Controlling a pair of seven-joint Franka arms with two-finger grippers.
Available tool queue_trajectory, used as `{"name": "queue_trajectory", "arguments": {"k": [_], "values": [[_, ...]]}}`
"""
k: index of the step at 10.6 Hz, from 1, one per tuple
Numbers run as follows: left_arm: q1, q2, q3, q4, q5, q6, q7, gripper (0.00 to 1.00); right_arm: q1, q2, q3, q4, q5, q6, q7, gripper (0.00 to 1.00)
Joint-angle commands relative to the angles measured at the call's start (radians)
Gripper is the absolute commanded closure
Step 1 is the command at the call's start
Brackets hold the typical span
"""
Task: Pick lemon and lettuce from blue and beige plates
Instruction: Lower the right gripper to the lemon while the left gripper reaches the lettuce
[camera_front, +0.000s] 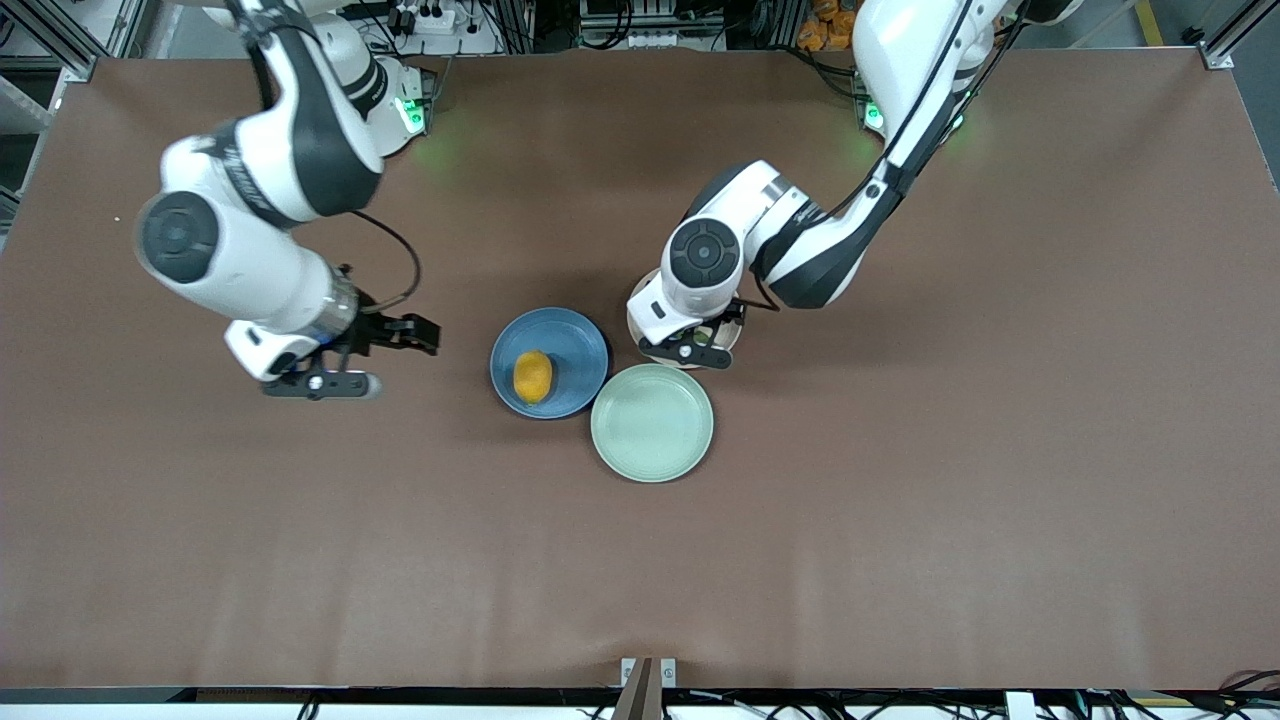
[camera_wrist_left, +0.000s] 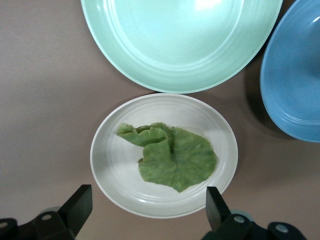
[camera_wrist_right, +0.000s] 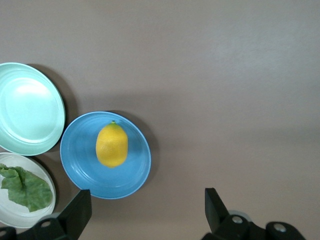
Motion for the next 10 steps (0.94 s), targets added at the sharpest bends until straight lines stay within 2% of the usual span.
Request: {"name": "queue_trajectory", "arguments": {"k": [1,3,6,10], "values": [[-0.018,0.046,0.006,0.010,0.037,0.031,-0.027,0.00,0.053,0.005,-0.008,-0.078,0.015,0.120,0.079,0.00],[-0.027,0.074,0.005,0.010,0.053,0.036,-0.027,0.00,0.087,0.043,-0.008,-0.084,0.015,0.168,0.110,0.00],[-0.036,0.116,0.006,0.010,0.067,0.036,-0.027,0.00,0.139,0.093,-0.008,-0.139,0.015,0.321,0.162,0.00],[-0.061,0.150,0.011,0.010,0.065,0.052,-0.027,0.00,0.171,0.156,-0.009,-0.156,0.015,0.418,0.199,0.00]]}}
